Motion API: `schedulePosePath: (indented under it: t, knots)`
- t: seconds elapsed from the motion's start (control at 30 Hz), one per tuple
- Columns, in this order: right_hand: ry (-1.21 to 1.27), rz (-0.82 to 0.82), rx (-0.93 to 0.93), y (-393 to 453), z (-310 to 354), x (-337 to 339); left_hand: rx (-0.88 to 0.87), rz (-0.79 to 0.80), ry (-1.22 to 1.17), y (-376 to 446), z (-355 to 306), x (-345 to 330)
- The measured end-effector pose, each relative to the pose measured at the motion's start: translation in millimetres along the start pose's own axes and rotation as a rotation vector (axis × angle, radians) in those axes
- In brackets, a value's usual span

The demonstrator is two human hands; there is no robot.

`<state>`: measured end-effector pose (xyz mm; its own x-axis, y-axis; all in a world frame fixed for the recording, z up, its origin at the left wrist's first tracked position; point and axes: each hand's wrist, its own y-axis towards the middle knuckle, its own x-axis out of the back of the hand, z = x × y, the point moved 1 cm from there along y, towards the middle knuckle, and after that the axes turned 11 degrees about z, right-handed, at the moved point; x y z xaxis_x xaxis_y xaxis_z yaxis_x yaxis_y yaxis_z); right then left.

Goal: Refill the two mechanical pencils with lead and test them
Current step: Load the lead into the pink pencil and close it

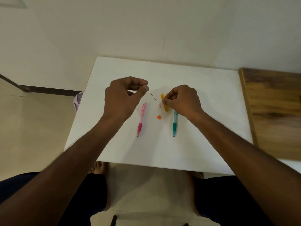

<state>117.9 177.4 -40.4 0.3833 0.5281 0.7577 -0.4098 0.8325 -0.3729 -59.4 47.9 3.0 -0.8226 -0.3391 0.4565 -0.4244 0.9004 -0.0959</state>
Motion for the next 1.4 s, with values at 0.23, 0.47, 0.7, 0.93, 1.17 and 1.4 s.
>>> schedulePosePath:
  t: [0.23, 0.47, 0.7, 0.93, 1.17, 1.4]
  knots:
    - [0.061, -0.089, 0.176, -13.0, 15.1, 18.1, 0.035, 0.061, 0.029, -3.8, 2.3, -8.9]
    - [0.161, 0.282, 0.268, -35.6, 27.5, 15.9, 0.006, 0.015, 0.192, -3.2, -0.8, -11.1]
    - [0.138, 0.278, 0.247, -28.8, 24.0, 15.5, -0.017, 0.019, 0.225, -1.8, 2.0, -12.5]
    - [0.405, 0.118, 0.153, -23.0, 18.9, 22.1, 0.131, 0.212, 0.677, -7.0, 27.9, -17.9]
    - [0.563, 0.087, 0.136, -27.6, 23.6, 24.0, 0.111, 0.264, 0.711, -10.8, 25.6, -21.0]
    - [0.816, 0.132, 0.131, -27.7, 26.0, 28.2, -0.100, 0.274, 0.380, -6.2, 7.7, -21.0]
